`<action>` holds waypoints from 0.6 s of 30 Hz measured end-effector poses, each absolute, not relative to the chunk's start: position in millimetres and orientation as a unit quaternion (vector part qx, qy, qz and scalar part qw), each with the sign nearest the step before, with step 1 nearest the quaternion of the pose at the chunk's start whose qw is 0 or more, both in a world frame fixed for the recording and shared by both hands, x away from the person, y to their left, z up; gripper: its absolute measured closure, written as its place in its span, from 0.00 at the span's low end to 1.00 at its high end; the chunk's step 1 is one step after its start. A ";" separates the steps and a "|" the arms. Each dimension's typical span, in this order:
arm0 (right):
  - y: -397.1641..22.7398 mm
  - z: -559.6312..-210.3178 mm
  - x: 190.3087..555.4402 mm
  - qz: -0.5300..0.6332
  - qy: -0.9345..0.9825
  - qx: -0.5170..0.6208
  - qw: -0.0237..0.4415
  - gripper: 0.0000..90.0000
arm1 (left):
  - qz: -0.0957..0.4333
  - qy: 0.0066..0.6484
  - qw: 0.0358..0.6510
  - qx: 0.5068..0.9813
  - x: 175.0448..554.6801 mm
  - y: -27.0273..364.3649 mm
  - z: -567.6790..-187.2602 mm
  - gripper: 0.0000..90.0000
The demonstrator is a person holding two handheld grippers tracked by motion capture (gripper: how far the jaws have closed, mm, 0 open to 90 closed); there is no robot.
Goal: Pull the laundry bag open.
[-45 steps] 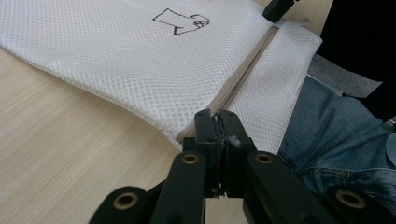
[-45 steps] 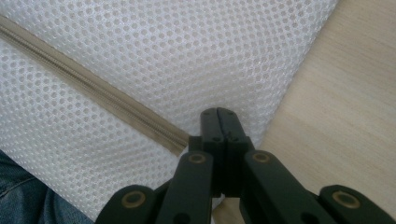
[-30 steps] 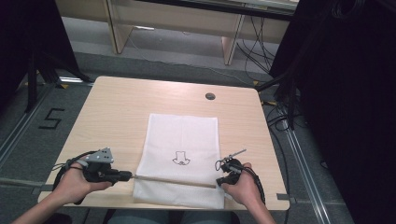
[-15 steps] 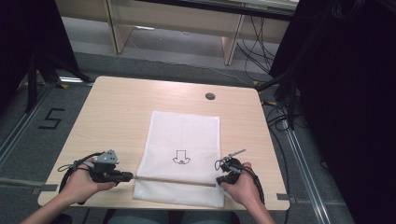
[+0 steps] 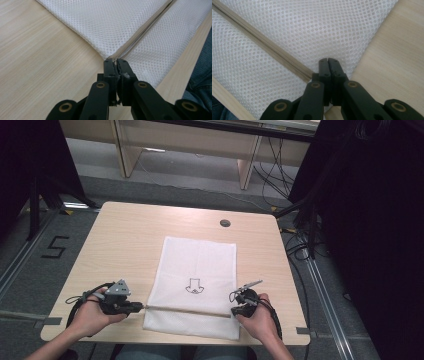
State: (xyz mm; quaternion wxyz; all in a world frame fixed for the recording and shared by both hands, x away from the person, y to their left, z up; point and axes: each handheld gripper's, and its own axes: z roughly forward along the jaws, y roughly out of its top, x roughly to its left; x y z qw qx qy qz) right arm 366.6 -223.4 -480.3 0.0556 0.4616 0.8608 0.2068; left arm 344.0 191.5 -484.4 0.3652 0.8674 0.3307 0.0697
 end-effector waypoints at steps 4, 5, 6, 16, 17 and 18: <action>-223.1 -478.0 365.1 0.211 0.854 0.471 0.058 0.95 | 0.070 0.337 0.368 0.864 343.6 192.3 -485.4 0.94; -223.5 -477.5 365.2 0.214 0.854 0.471 0.061 0.94 | 0.072 0.335 0.365 0.866 343.7 193.0 -485.2 0.93; -223.9 -477.2 365.5 0.216 0.854 0.470 0.063 0.93 | 0.077 0.328 0.361 0.870 344.3 194.0 -484.7 0.93; -230.5 -471.1 365.0 0.250 0.840 0.472 0.095 0.82 | 0.071 0.358 0.418 0.832 341.5 200.1 -482.5 0.67; -231.2 -470.7 365.1 0.252 0.840 0.471 0.096 0.81 | 0.074 0.355 0.421 0.832 341.8 201.2 -482.1 0.65; -231.9 -470.8 365.3 0.255 0.838 0.471 0.098 0.80 | 0.078 0.360 0.428 0.826 341.3 201.5 -482.1 0.63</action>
